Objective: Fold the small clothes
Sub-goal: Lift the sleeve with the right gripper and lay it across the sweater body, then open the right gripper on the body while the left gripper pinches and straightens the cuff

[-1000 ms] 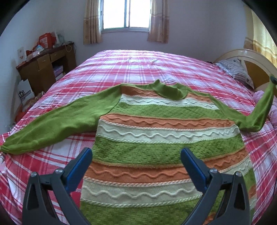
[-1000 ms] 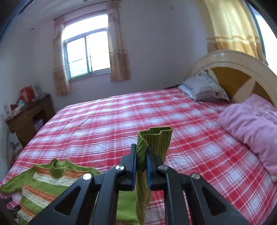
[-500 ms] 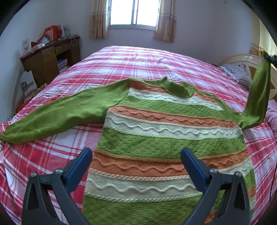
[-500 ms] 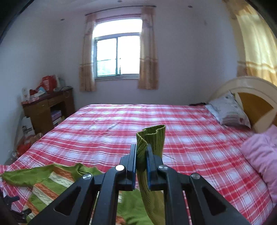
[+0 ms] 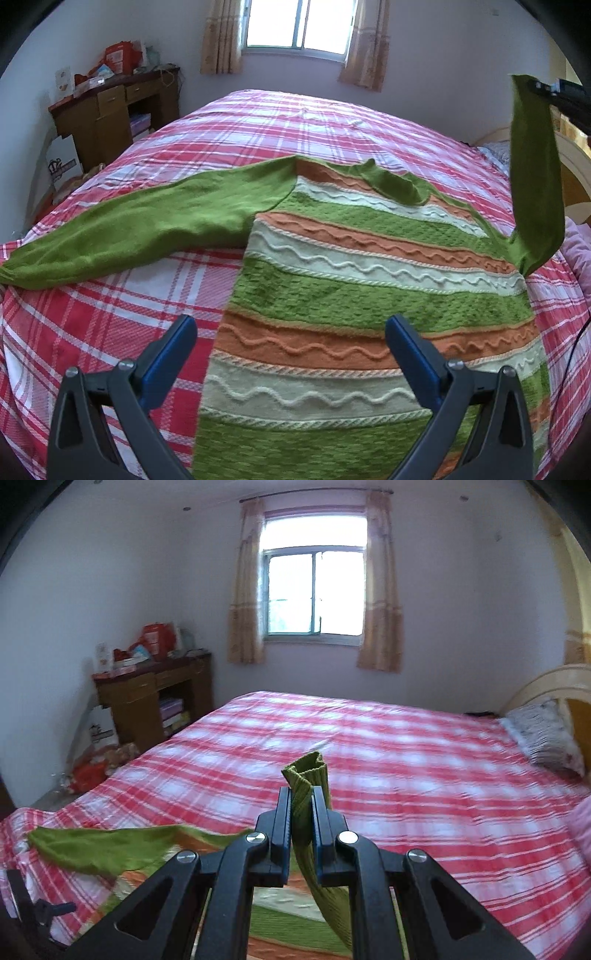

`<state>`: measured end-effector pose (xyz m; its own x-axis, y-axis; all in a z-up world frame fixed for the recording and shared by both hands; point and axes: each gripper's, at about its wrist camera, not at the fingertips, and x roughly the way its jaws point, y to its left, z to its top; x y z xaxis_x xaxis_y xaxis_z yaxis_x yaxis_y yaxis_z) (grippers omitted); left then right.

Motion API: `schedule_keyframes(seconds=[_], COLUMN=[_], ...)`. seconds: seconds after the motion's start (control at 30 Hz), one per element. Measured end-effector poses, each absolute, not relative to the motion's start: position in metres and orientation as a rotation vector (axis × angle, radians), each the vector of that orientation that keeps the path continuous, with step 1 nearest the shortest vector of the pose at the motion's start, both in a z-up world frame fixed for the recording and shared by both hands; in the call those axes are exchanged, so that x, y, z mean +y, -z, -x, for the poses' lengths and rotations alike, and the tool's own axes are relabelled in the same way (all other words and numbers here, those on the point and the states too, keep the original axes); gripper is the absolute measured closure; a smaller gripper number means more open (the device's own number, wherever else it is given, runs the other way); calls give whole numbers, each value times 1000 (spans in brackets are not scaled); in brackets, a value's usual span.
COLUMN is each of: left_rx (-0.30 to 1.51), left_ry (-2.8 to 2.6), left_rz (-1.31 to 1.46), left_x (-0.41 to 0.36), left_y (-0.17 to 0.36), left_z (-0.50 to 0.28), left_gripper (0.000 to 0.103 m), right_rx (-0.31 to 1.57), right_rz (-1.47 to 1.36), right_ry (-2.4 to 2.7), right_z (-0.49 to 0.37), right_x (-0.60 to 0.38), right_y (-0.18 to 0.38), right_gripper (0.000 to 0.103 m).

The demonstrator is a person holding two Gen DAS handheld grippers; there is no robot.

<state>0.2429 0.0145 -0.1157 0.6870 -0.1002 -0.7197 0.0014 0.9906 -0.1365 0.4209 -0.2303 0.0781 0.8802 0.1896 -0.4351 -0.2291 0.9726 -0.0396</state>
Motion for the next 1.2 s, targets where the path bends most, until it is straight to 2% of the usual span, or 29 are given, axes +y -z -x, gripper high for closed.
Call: schedule_keyframes(seconds=[0.33, 0.43, 0.47, 0.5, 0.53, 0.57, 0.83, 1.0, 1.1, 1.13, 1.2], left_rx=[834, 845, 846, 846, 848, 851, 837, 841, 871, 892, 929], left_ry=[6, -12, -18, -20, -17, -12, 57, 152, 186, 182, 160], left_rz=[108, 90, 84, 78, 72, 69, 156, 180, 152, 134, 77], left_x=[31, 36, 38, 40, 42, 44, 54, 17, -12, -23, -38], left_y=[125, 125, 124, 123, 121, 120, 88, 80, 95, 105, 121], left_z=[-242, -243, -243, -243, -244, -244, -271, -309, -337, -350, -367], left_gripper=[0, 0, 0, 0, 0, 0, 2, 18, 26, 32, 34], right_rx=[577, 689, 762, 804, 837, 850, 835, 844, 851, 863, 835], right_rz=[85, 64, 73, 84, 92, 84, 100, 102, 103, 103, 117], right_ry=[-381, -482, -504, -510, -517, -538, -439, -356, -340, -334, -326], right_z=[-450, -457, -459, -459, -457, -451, -404, -377, -365, -362, -354], right_x=[-113, -85, -75, -70, -70, -74, -163, -210, -219, -220, -221], right_y=[38, 85, 105, 117, 125, 130, 113, 121, 139, 147, 148], right_gripper=[94, 93, 89, 71, 42, 36, 36, 36, 36, 34, 31])
